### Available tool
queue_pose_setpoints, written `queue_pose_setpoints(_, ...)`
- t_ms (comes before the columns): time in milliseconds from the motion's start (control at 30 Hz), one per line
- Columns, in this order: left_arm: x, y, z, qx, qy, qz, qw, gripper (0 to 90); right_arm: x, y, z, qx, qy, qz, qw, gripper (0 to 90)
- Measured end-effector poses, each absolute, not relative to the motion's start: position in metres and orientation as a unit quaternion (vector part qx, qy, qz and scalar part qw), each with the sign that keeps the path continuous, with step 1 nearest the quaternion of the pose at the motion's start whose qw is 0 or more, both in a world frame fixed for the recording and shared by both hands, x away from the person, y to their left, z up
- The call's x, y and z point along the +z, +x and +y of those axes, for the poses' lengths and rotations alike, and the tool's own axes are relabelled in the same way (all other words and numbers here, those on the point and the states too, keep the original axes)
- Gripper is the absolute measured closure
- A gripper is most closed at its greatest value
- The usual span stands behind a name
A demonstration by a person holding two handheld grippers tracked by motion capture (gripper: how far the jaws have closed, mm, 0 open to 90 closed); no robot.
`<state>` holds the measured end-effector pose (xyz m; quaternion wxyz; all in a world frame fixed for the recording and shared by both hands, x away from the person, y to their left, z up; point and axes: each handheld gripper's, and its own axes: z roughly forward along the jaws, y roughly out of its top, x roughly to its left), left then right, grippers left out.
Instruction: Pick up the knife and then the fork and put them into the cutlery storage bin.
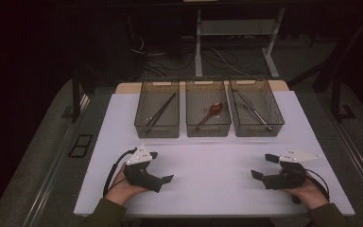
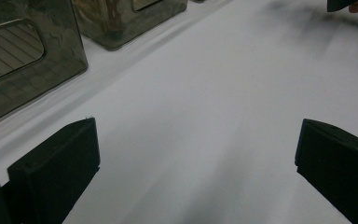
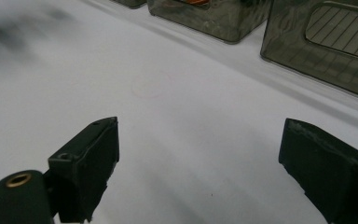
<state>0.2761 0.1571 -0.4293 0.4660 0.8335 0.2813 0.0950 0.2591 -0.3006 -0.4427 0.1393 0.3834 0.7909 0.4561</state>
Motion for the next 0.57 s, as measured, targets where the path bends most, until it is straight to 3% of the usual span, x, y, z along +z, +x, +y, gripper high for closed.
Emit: queue_pose_setpoints(567, -0.43, 0.2761, 0.1573, 0.094, 0.835, 0.28, 0.464, 0.0, -0.4441, 0.2596, -0.3002, 0.454, 0.387, 0.791, 0.139, 12.4)
